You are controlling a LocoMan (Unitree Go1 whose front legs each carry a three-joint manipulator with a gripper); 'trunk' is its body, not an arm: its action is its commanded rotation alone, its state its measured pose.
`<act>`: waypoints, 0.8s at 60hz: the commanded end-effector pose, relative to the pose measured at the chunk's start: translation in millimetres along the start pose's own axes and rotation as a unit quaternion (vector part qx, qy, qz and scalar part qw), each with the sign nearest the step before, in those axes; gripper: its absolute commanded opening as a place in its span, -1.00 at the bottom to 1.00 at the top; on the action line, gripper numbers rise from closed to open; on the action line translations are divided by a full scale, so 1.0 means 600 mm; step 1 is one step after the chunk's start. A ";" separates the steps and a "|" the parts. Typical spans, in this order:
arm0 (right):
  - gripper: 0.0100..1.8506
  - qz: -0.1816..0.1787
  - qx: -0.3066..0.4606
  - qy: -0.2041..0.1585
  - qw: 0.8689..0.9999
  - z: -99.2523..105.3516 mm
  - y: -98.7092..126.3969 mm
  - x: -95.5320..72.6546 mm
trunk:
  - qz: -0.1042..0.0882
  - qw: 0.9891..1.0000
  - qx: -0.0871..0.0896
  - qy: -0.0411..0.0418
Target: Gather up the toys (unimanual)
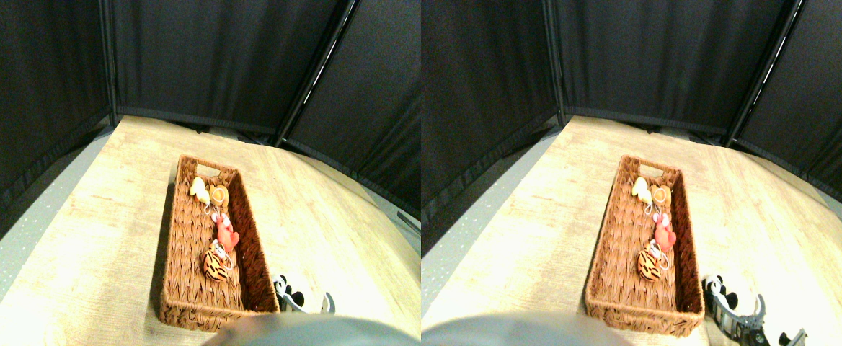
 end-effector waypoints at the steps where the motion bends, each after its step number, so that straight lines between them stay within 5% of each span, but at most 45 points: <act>1: 0.01 -0.009 -0.005 0.012 1.000 0.001 -0.001 0.012 | 0.012 1.000 -0.015 0.006; 24: 0.12 -0.045 0.009 0.012 0.999 -0.002 -0.014 0.057 | 0.021 1.000 -0.016 0.011; 48: -0.03 -0.051 0.037 0.008 0.998 -0.002 -0.018 0.078 | 0.025 1.000 -0.015 0.012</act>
